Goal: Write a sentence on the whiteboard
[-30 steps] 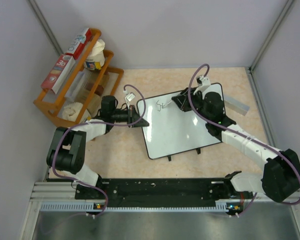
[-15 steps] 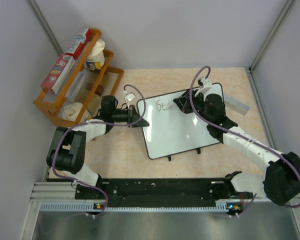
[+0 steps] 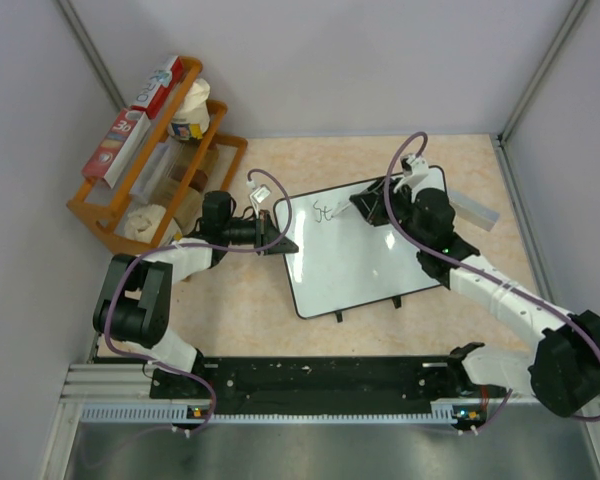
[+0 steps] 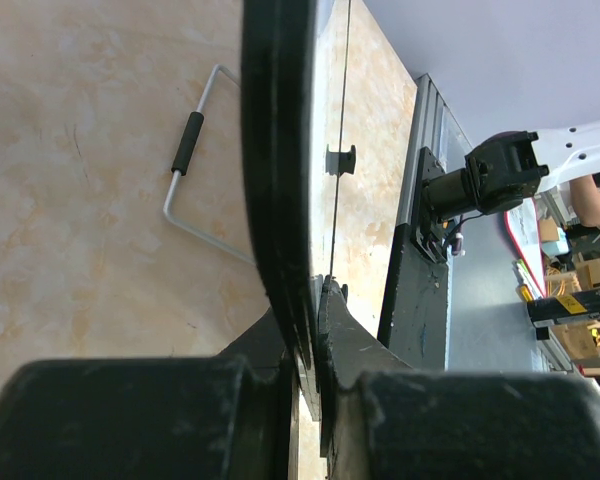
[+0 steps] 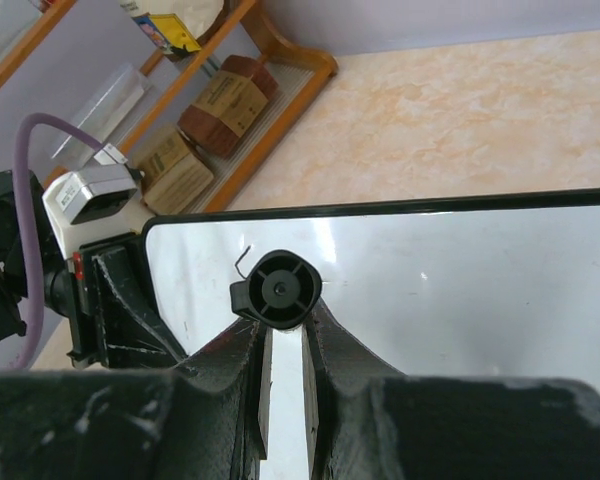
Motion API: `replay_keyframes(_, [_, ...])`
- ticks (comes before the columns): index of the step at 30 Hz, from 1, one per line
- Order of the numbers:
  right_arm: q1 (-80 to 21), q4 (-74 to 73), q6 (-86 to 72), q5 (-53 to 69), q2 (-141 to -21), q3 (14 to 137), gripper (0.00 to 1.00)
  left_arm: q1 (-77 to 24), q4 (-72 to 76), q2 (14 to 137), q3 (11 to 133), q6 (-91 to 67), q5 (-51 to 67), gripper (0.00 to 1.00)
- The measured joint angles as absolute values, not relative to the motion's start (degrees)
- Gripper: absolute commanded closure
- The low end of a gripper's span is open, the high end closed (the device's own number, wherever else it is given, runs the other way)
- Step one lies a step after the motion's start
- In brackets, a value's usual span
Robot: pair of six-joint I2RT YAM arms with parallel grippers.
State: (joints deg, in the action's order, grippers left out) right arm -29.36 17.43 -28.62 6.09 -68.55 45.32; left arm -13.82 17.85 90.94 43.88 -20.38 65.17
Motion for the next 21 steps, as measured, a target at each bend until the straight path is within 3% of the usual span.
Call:
replay_keyframes(8, [-28.9,17.5,-28.5,4.7,-63.5,45.0,1.0,-13.9,17.8,90.9,44.0,-20.3,65.2,1.0])
replay_keyframes(21, [-28.7,16.7,-28.3,4.1,-66.0,45.0,1.0,-14.0,17.8,91.0,44.1,-20.2,65.2,1.0])
